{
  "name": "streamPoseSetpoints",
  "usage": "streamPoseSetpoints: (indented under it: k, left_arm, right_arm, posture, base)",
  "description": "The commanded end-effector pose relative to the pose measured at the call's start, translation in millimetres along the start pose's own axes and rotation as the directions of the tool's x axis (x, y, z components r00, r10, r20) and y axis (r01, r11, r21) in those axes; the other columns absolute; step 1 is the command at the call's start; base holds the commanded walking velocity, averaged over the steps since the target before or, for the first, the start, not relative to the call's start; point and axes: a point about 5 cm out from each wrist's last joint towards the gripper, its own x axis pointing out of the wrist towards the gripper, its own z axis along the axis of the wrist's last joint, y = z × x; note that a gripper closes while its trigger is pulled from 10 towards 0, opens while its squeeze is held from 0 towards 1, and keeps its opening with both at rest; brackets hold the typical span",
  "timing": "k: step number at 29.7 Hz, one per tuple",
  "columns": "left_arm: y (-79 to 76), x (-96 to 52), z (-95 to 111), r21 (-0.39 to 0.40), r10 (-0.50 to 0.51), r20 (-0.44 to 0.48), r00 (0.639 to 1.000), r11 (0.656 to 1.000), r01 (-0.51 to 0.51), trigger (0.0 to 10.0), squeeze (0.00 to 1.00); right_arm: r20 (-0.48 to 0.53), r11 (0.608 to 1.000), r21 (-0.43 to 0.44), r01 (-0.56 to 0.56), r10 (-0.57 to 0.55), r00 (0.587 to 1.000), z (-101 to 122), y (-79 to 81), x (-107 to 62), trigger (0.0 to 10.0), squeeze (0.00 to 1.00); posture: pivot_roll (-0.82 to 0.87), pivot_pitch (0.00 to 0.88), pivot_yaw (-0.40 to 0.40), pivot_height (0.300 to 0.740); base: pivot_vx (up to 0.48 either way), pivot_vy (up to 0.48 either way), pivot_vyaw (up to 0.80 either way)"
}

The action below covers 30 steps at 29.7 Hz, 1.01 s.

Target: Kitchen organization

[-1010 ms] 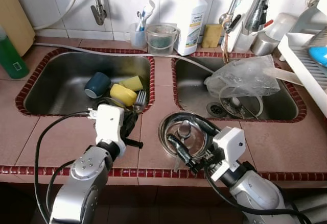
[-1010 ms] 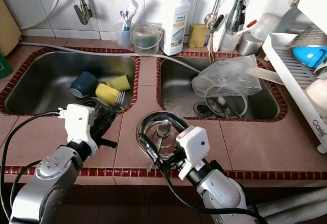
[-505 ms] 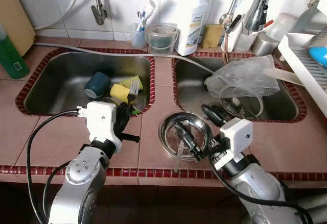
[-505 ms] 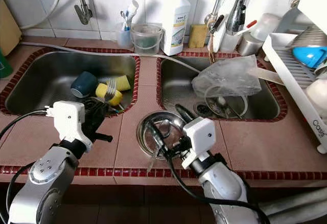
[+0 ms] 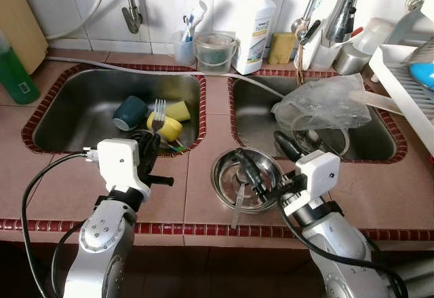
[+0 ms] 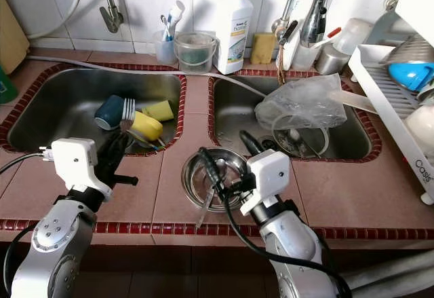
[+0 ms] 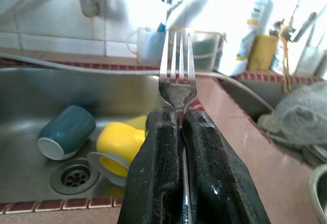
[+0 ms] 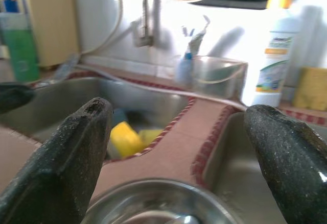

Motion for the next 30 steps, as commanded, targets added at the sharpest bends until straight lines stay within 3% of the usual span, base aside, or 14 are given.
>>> streamPoseSetpoints:
  k: [1,18,30]
  left_arm:
    - [-0.1,-0.4,-1.9,-0.002,0.011,0.003,1.0,1.0,-0.011,10.0,0.0]
    - [-1.9,1.7,1.0,0.013,0.014,0.06,0.998,1.0,-0.015,10.0,0.0]
    - [-3.5,3.4,-4.4,-0.017,-0.01,0.015,1.0,1.0,0.011,10.0,0.0]
  right_arm:
    - [0.014,1.0,-0.007,0.024,-0.024,1.0,1.3,-1.8,1.4,10.0,0.0]
    - [0.027,1.0,0.0,0.03,-0.03,0.999,0.6,-0.1,3.5,10.0,0.0]
    - [0.02,1.0,0.002,0.019,-0.019,1.0,-0.8,1.8,2.0,10.0,0.0]
  posture:
    - [-0.02,0.08,-0.039,0.74]
    - [-0.02,0.074,-0.044,0.74]
    - [-0.03,0.066,-0.038,0.74]
  base:
    - [0.0,0.0,0.0]
    - [0.0,0.0,0.0]
    - [0.0,0.0,0.0]
